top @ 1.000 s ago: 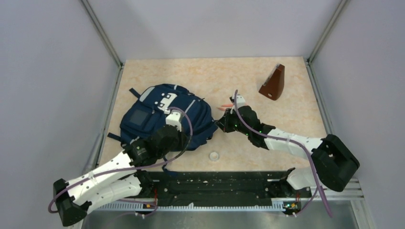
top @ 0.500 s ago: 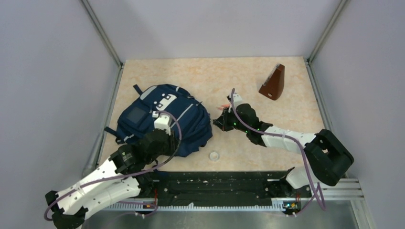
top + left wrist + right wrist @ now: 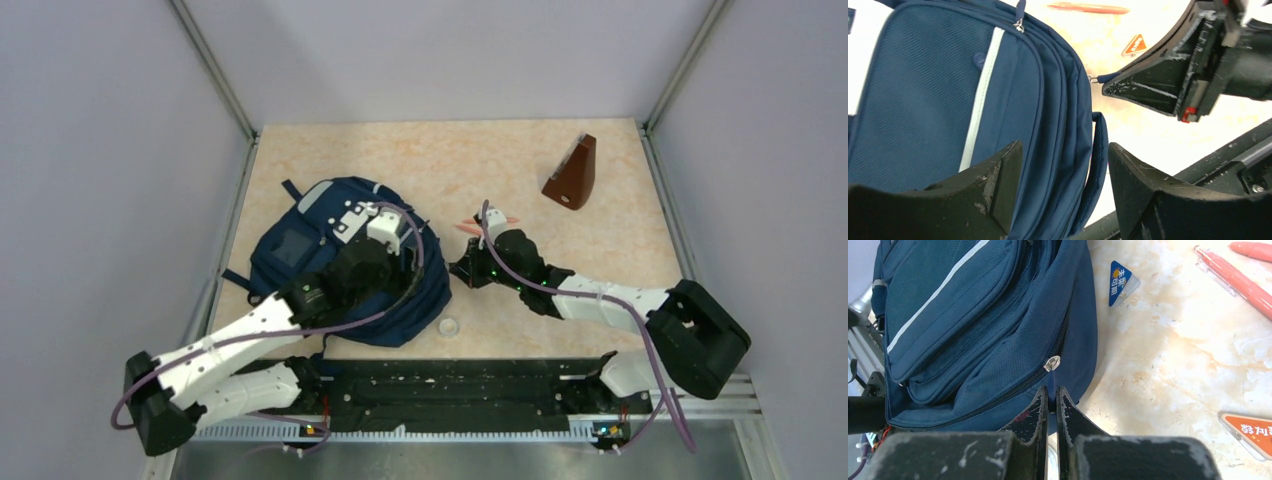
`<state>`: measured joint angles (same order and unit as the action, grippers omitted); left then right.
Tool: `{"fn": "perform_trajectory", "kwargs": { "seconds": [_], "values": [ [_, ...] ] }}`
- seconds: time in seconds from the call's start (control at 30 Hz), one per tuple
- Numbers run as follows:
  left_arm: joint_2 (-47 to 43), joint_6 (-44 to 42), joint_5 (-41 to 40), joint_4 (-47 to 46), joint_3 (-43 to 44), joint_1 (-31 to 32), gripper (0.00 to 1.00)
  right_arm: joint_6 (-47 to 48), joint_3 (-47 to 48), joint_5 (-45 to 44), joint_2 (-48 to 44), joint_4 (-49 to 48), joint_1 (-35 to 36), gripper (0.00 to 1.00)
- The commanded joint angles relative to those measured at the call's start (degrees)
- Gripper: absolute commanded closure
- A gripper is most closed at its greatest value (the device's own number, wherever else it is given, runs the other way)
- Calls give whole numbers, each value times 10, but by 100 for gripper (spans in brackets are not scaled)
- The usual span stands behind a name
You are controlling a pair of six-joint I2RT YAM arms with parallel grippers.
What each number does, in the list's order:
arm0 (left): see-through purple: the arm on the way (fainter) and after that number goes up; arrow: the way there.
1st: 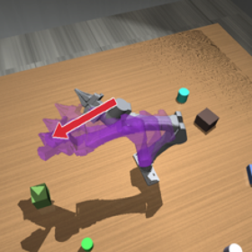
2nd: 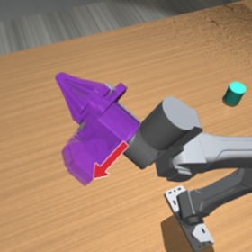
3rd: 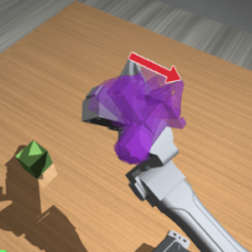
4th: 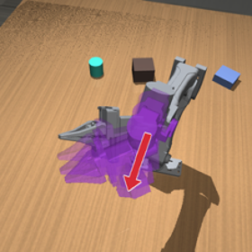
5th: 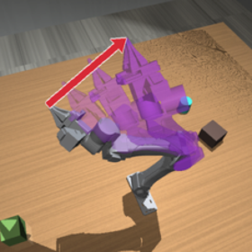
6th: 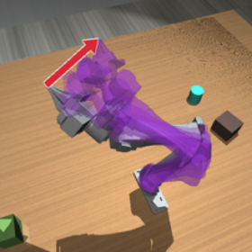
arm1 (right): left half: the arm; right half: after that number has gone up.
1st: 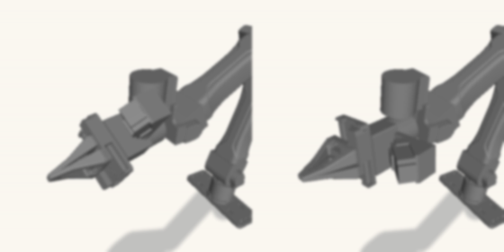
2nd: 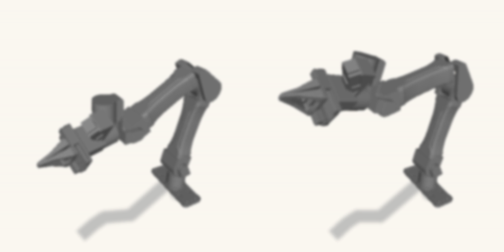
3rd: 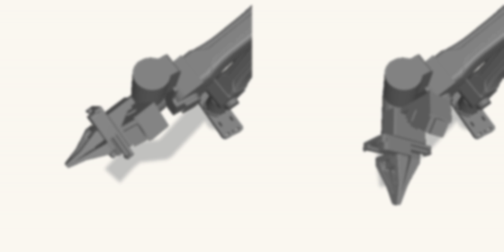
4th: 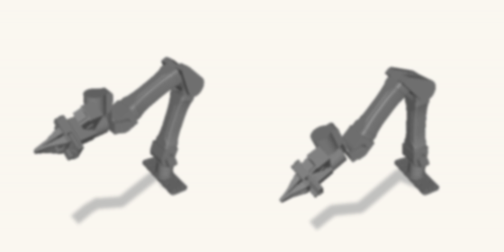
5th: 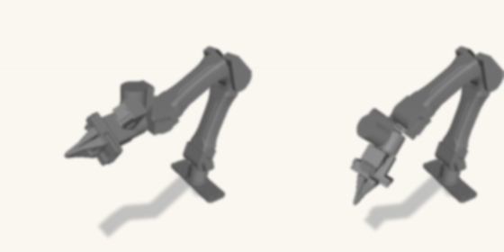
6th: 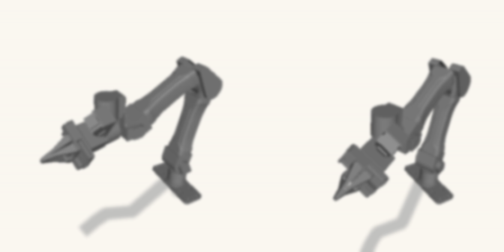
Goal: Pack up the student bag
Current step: Zip the student bag at the center of the board.
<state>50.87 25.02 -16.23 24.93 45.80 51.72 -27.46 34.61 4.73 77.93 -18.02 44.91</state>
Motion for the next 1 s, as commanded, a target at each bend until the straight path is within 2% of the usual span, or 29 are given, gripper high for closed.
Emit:
{"fn": "perform_trajectory", "kwargs": {
  "seconds": [0.0, 0.27, 0.4, 0.67, 0.97],
  "values": [
    [82, -11, 11, -103, 26, -2, 32, -3, -9, 4, -30, -30, 11, 100],
    [193, -7, 22, -160, 37, -13, 35, 1, -21, -12, -53, -16, 11, 100],
    [234, -5, 14, -160, 41, -15, 48, 0, -24, -14, -54, -18, 11, 100],
    [265, 6, 33, -162, 49, -15, 58, 0, -25, -19, -51, -21, 11, 100],
    [262, 5, 88, -163, 56, -9, 61, -1, -26, -25, -41, -21, 11, 100]
  ]
}}
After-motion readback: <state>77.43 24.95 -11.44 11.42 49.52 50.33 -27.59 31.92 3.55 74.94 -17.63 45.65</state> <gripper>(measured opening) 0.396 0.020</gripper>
